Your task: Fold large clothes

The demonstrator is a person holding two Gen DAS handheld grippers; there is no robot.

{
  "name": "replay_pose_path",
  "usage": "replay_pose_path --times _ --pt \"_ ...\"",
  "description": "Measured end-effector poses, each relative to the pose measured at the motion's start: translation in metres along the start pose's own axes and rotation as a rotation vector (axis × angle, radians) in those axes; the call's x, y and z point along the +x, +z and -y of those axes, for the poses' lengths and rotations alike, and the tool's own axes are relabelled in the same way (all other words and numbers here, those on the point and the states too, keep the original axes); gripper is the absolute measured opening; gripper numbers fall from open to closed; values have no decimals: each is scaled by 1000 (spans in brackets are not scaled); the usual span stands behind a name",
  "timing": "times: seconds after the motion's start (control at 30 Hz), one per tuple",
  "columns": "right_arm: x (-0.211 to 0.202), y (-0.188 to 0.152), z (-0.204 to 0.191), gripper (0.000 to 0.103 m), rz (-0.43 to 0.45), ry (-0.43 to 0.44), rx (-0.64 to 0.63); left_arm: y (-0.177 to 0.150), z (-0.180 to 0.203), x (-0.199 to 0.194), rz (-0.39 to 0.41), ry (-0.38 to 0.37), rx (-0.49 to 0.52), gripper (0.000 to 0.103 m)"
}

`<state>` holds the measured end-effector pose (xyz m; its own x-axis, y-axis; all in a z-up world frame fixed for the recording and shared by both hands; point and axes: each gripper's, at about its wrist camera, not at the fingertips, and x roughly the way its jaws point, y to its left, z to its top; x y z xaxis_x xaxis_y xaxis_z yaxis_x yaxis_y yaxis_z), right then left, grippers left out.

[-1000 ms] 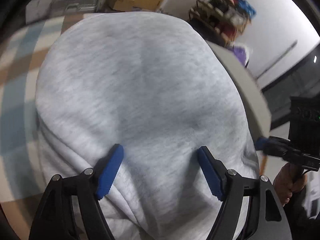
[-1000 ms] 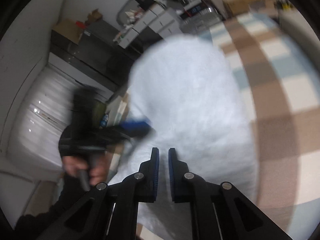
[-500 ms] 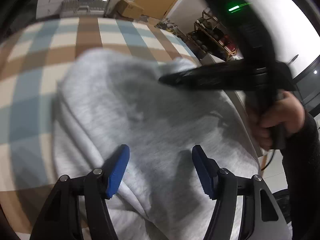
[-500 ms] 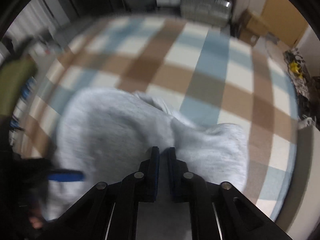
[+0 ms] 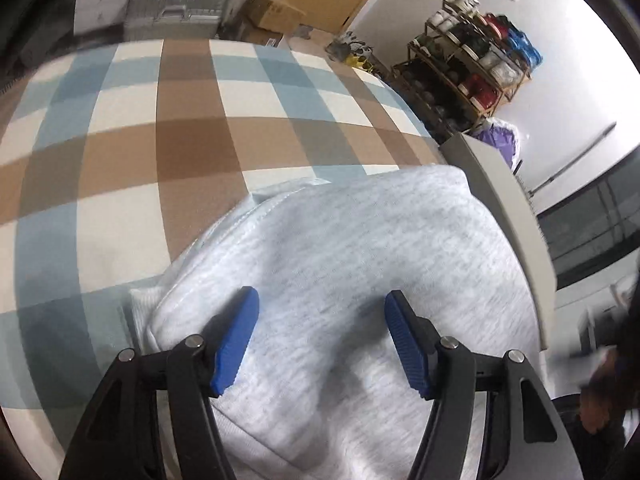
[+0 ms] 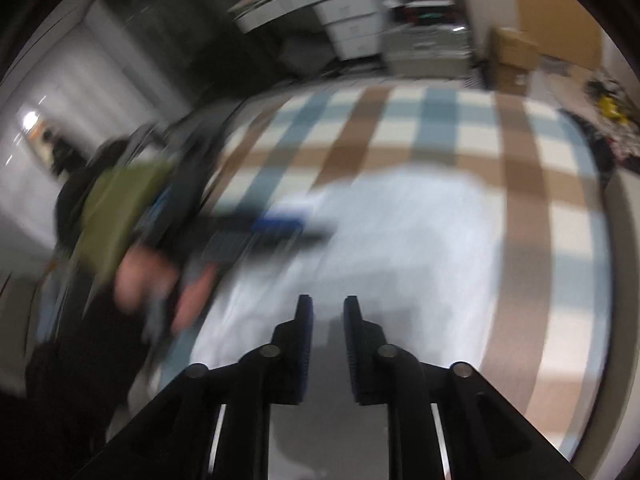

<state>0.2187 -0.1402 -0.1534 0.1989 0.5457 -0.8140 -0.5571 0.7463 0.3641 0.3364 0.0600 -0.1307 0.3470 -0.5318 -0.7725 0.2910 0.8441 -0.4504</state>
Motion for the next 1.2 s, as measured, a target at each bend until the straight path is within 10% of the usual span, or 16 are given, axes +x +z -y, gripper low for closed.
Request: replay_pose_path --times 0.2,0.3,0.53,0.73,0.93,1.2 --pt "45 -66 -52 20 -111 224 -15 1 8 -23 27 49 -57 61" --pt "90 -82 -53 0 -108 141 18 -5 16 -46 63 28 -106 61" --pt "88 -104 -61 0 81 75 54 -55 49 -54 137 -78 -68 61" --pt "28 -137 -52 6 253 106 117 -94 46 -6 123 53 -31 64" --pt "-54 -146 -40 23 433 -155 117 -87 49 -16 91 133 -87 65" --pt "-3 -142 13 21 280 -111 217 -135 118 -55 177 40 105 64"
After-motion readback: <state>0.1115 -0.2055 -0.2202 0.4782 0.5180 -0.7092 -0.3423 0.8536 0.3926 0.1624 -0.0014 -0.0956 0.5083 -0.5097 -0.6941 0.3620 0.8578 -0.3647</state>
